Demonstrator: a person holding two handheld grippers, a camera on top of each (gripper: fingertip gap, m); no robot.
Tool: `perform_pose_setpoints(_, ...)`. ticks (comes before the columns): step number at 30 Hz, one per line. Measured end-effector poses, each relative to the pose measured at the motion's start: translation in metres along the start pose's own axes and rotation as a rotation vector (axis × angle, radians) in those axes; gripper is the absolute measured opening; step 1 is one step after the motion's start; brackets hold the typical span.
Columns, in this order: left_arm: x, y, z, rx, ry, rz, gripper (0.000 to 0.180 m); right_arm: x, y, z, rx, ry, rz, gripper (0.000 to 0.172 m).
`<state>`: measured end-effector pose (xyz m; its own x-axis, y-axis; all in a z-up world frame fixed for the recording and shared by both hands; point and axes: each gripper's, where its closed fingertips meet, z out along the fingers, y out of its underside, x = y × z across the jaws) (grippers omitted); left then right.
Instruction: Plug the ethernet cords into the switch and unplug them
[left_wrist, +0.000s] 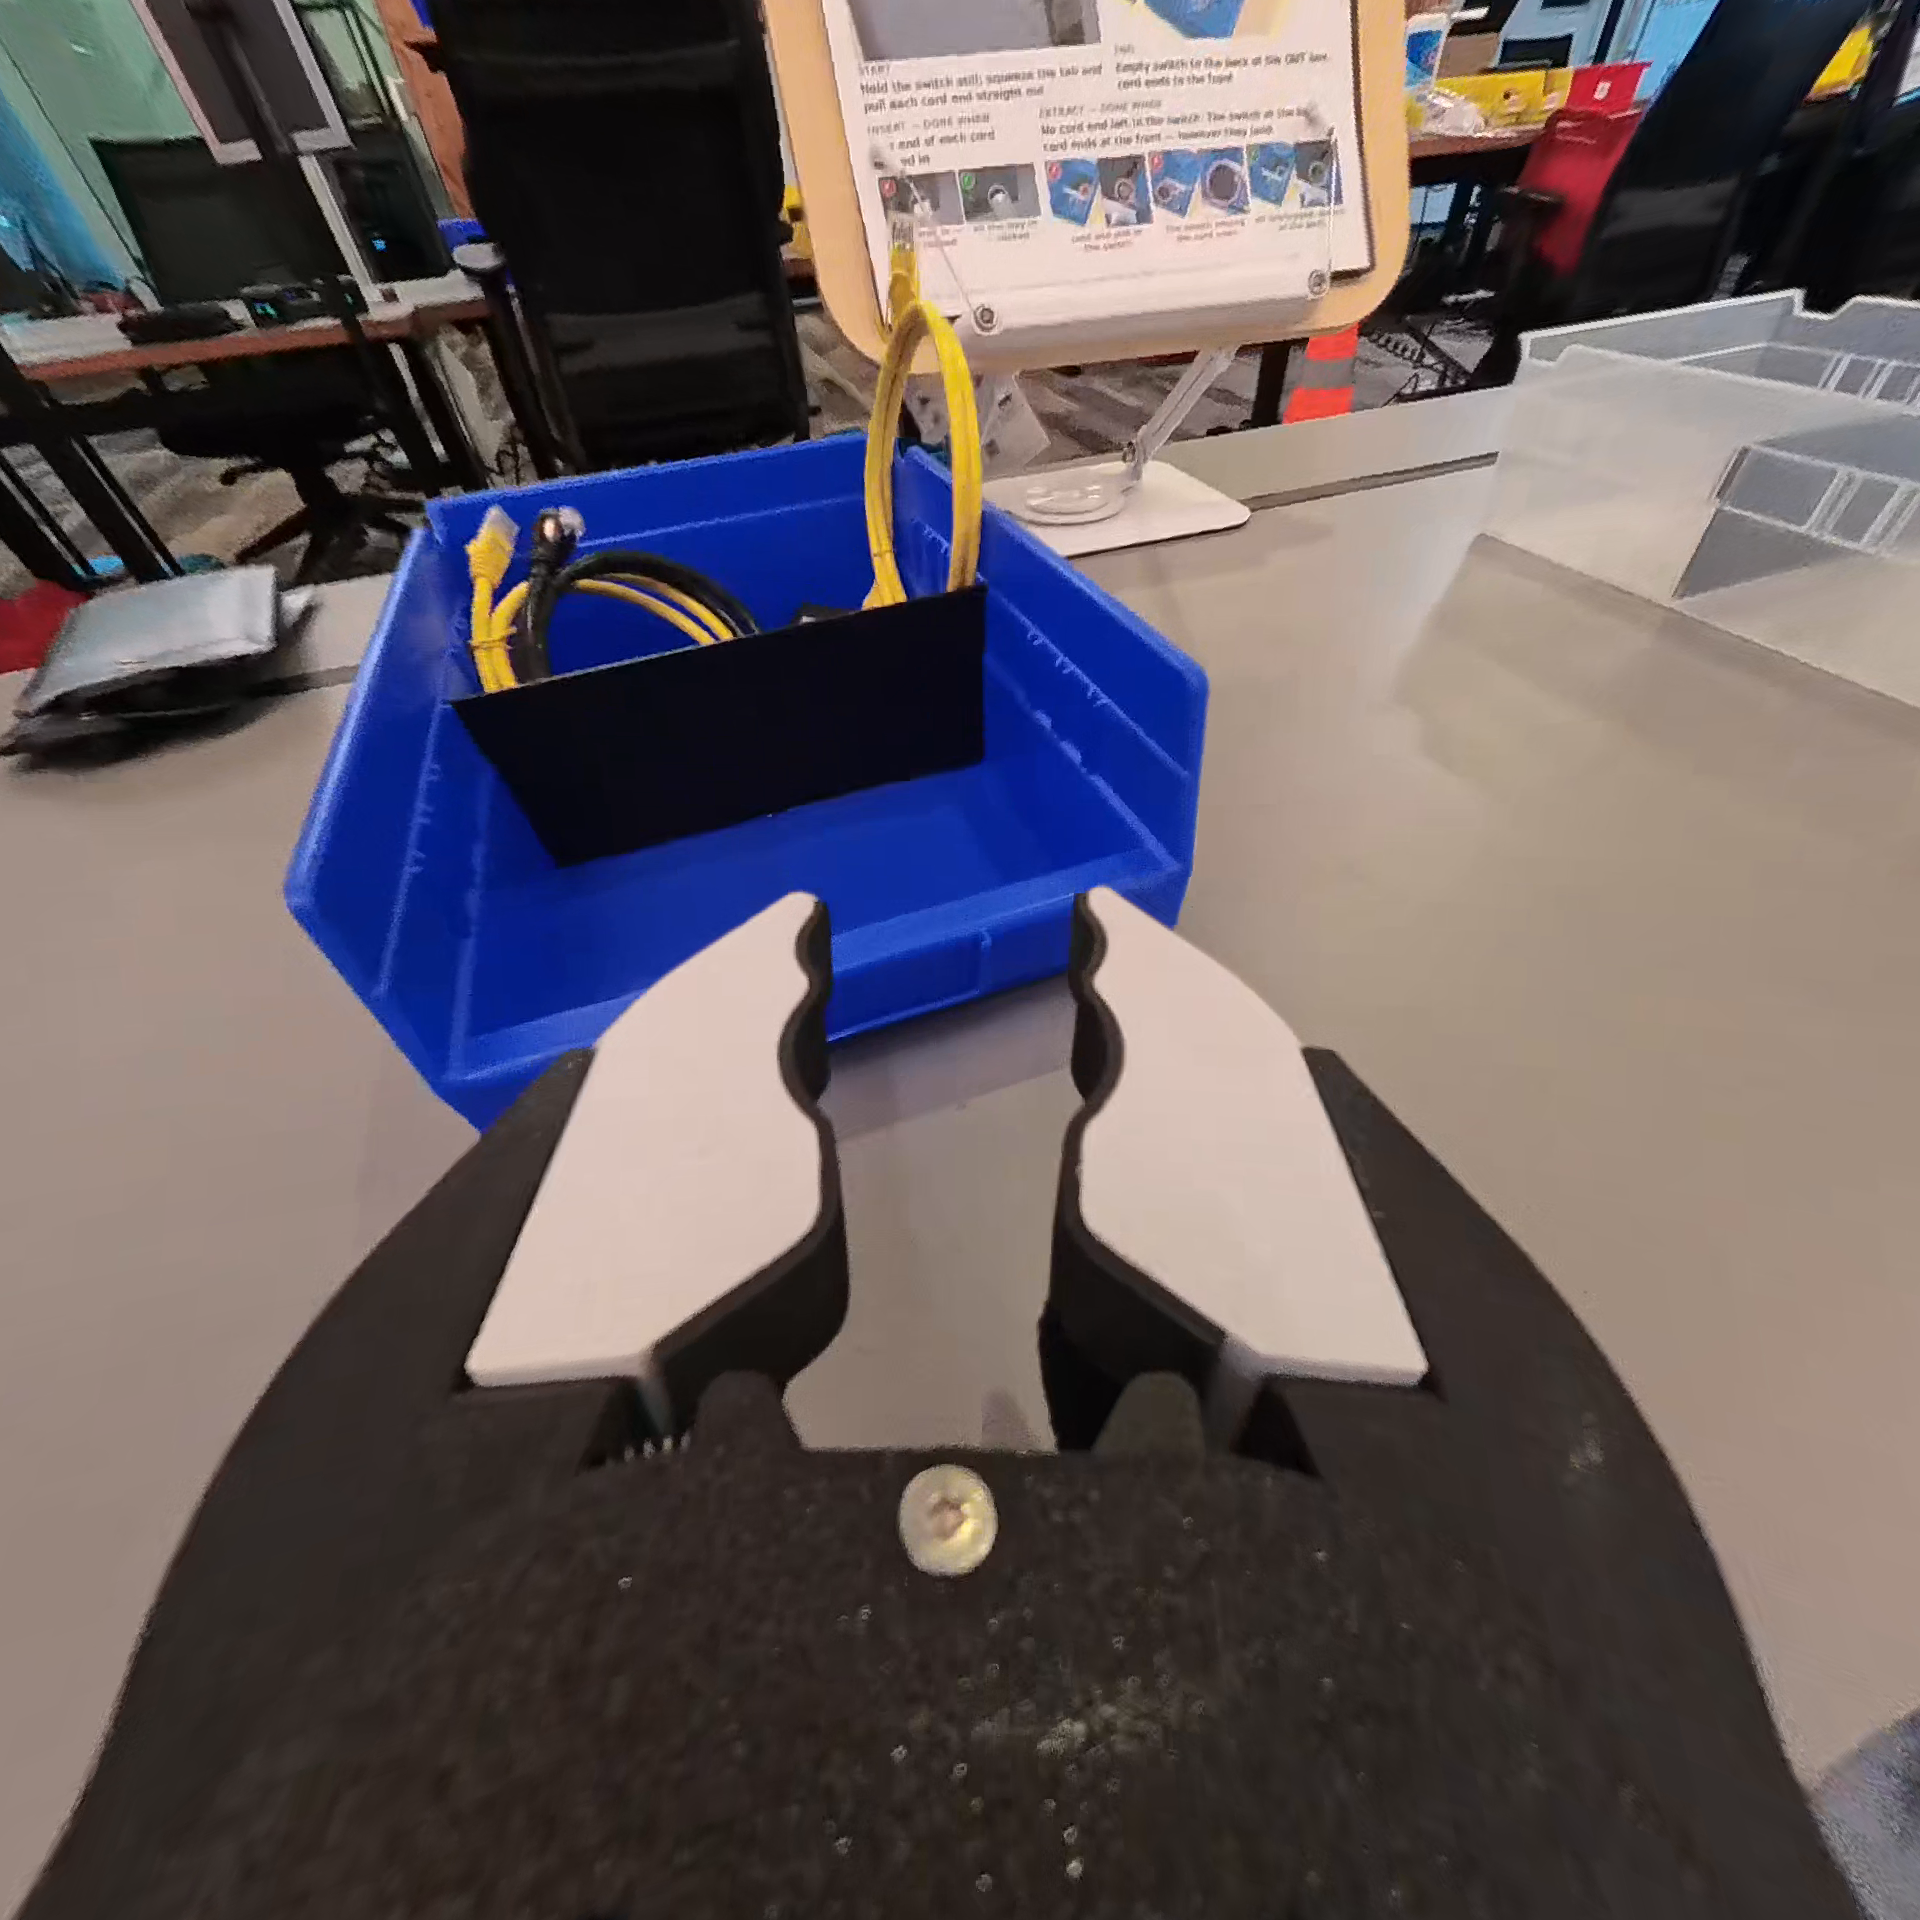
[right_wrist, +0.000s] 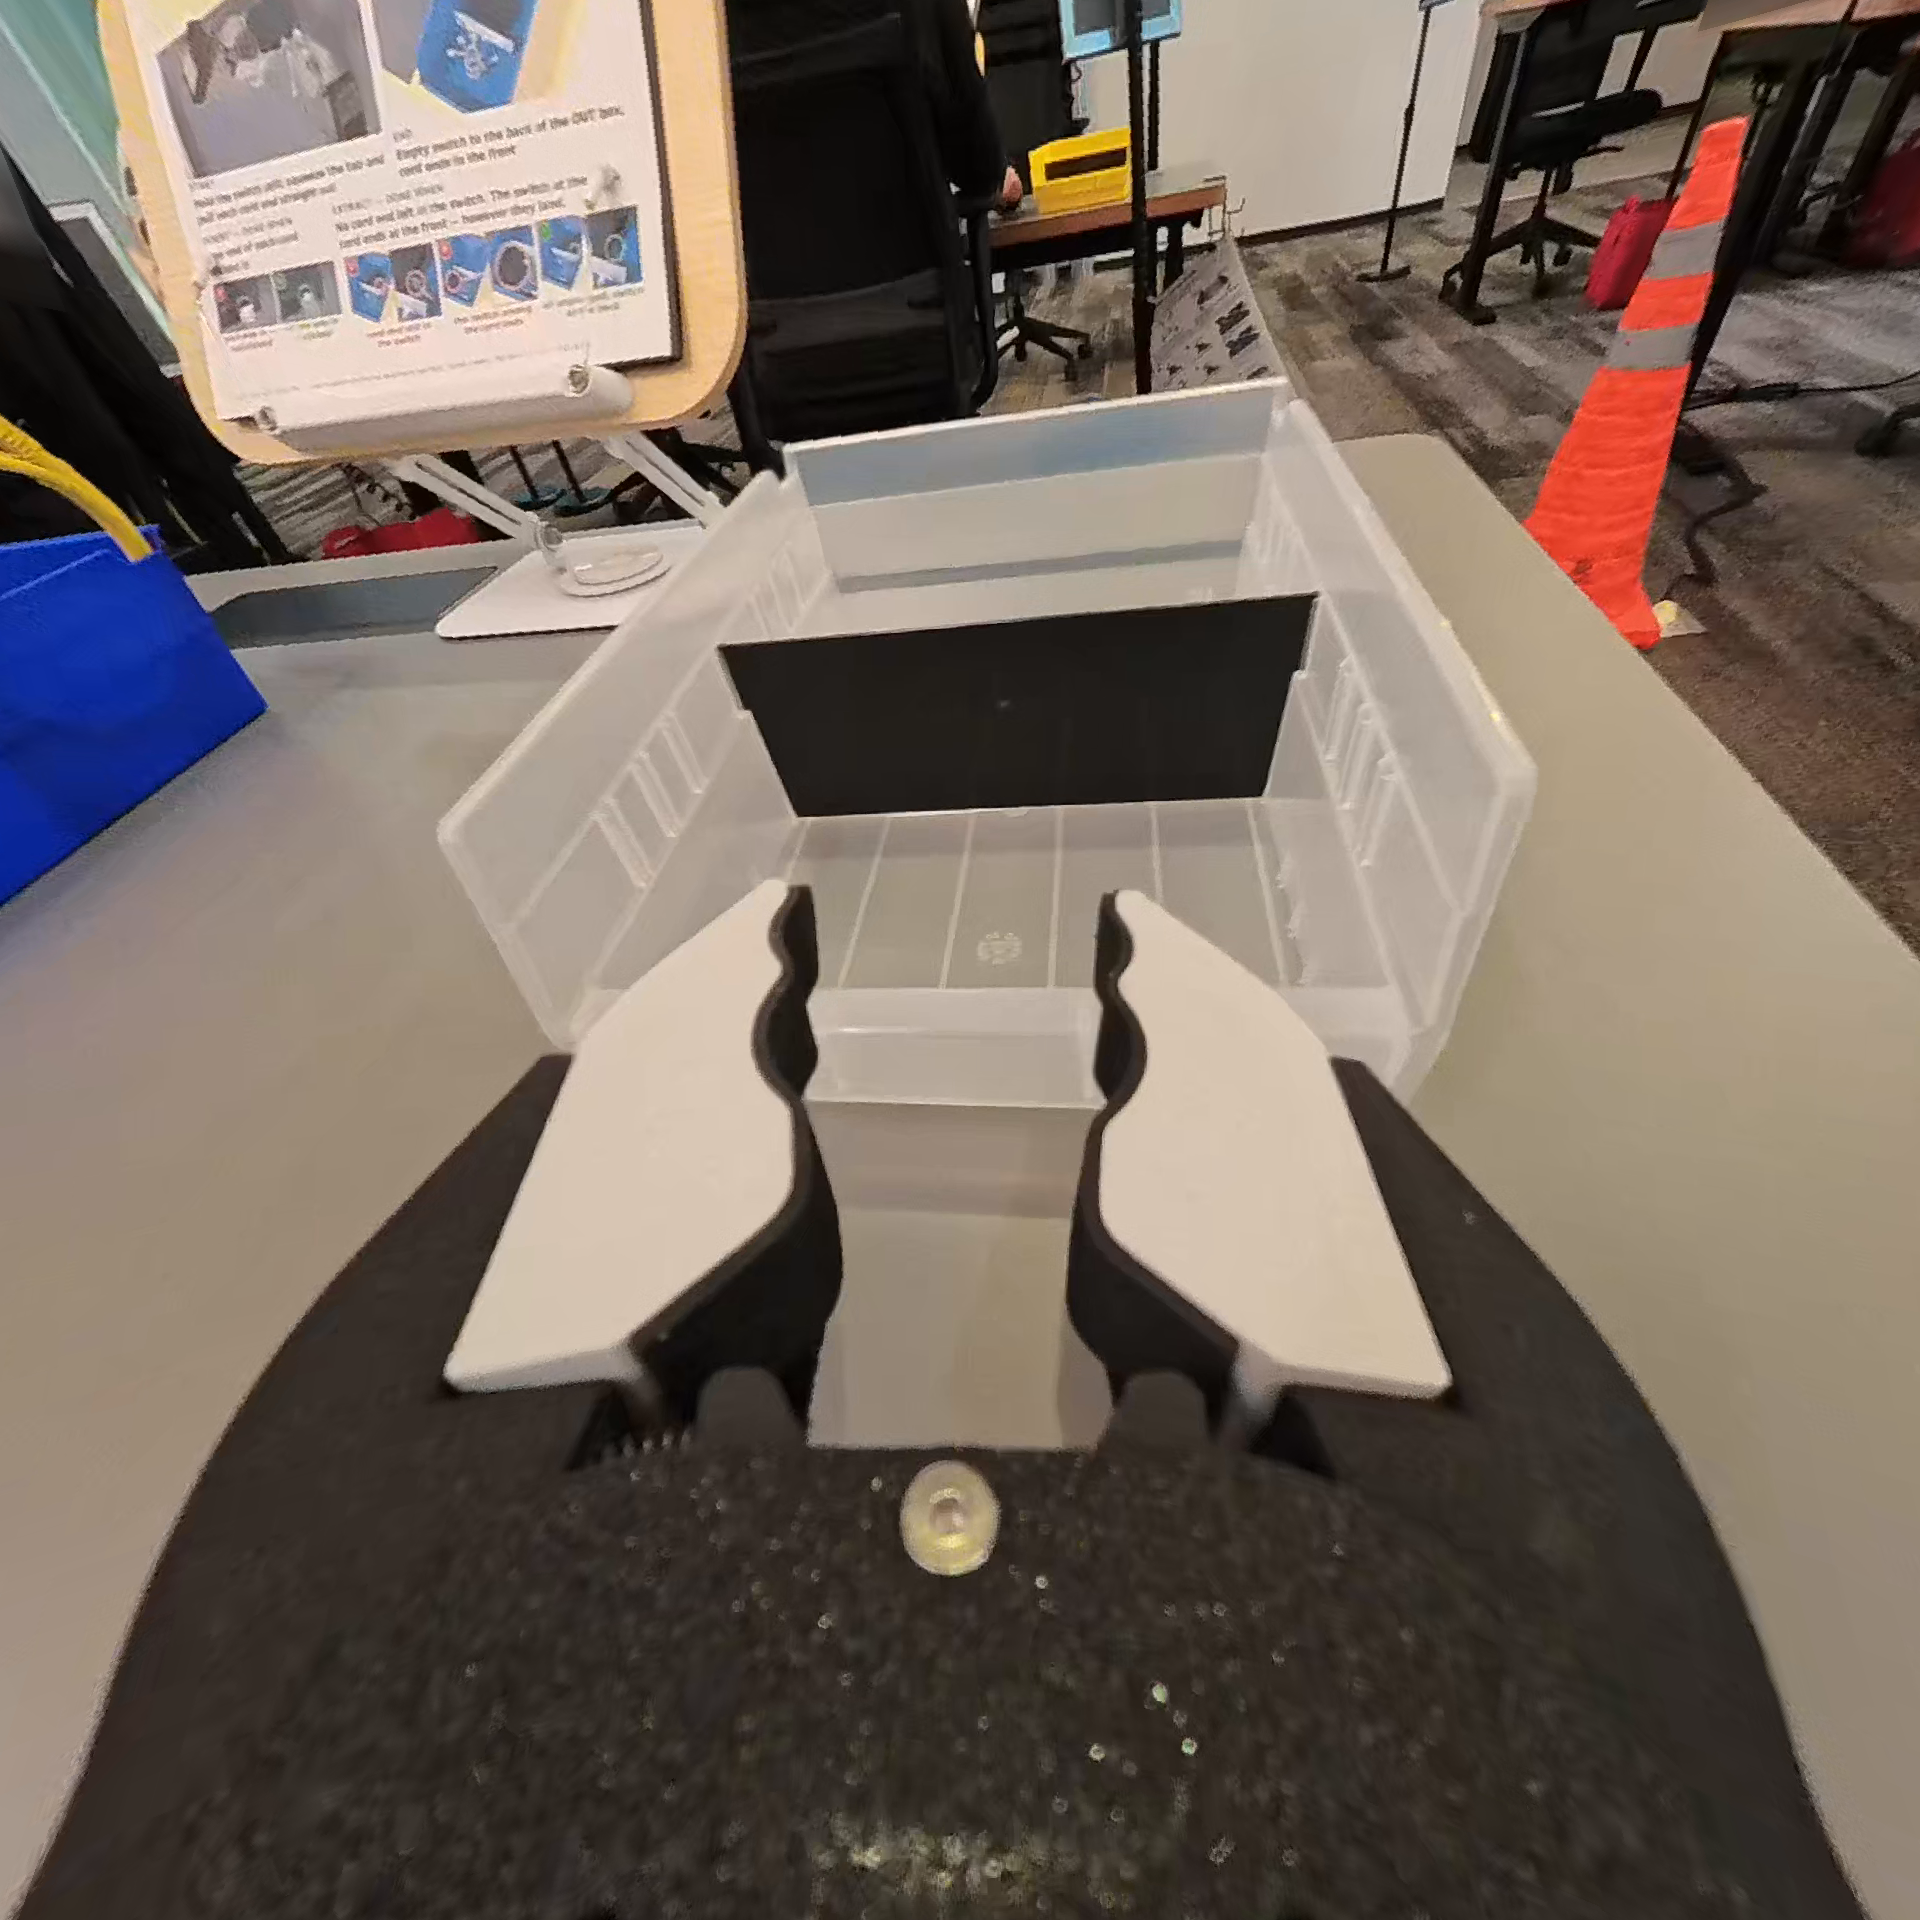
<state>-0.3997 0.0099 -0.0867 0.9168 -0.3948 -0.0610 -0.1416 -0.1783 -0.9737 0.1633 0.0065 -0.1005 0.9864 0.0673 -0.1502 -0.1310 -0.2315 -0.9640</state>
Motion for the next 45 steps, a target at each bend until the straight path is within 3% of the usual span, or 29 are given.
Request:
perform_pose_setpoints(10,-0.004,0.009,0.003,-0.029,0.05,-0.113,0.046,-0.014,0.005,0.004,-0.023,-0.051,-0.012,0.046)
perform_pose_setpoints(17,0.009,0.01,0.012,-0.06,0.124,-0.174,0.057,-0.017,0.009,0.006,-0.043,-0.063,-0.013,0.044)
perform_pose_setpoints(22,0.004,-0.035,0.03,-0.034,0.148,-0.277,0.062,-0.017,0.009,0.004,-0.039,-0.073,0.001,0.042)
perform_pose_setpoints(26,-0.013,-0.083,0.067,-0.091,0.119,-0.249,0.068,-0.016,0.012,0.005,-0.048,-0.081,0.022,0.042)
perform_pose_setpoints(30,-0.007,-0.121,0.114,-0.159,0.208,-0.158,0.071,-0.013,0.011,0.003,-0.042,-0.08,0.029,0.041)
perform_pose_setpoints(34,-0.006,-0.118,0.162,-0.31,0.209,-0.067,0.07,-0.014,0.01,0.005,-0.044,-0.084,0.033,0.041)
perform_pose_setpoints(39,-0.005,-0.099,0.225,-0.421,0.162,-0.116,0.067,-0.018,0.014,0.007,-0.062,-0.091,0.011,0.041)
perform_pose_setpoints(41,-0.006,-0.082,0.244,-0.498,0.132,-0.138,0.053,-0.02,0.013,0.007,-0.059,-0.092,-0.001,0.041)
perform_pose_setpoints(43,-0.006,-0.067,0.252,-0.59,0.139,-0.164,0.004,-0.02,0.015,0.006,-0.067,-0.088,-0.019,0.04)
perform_pose_setpoints(45,-0.004,-0.071,0.253,-0.601,0.172,-0.247,0.002,-0.02,0.015,0.005,-0.068,-0.084,-0.036,0.04)
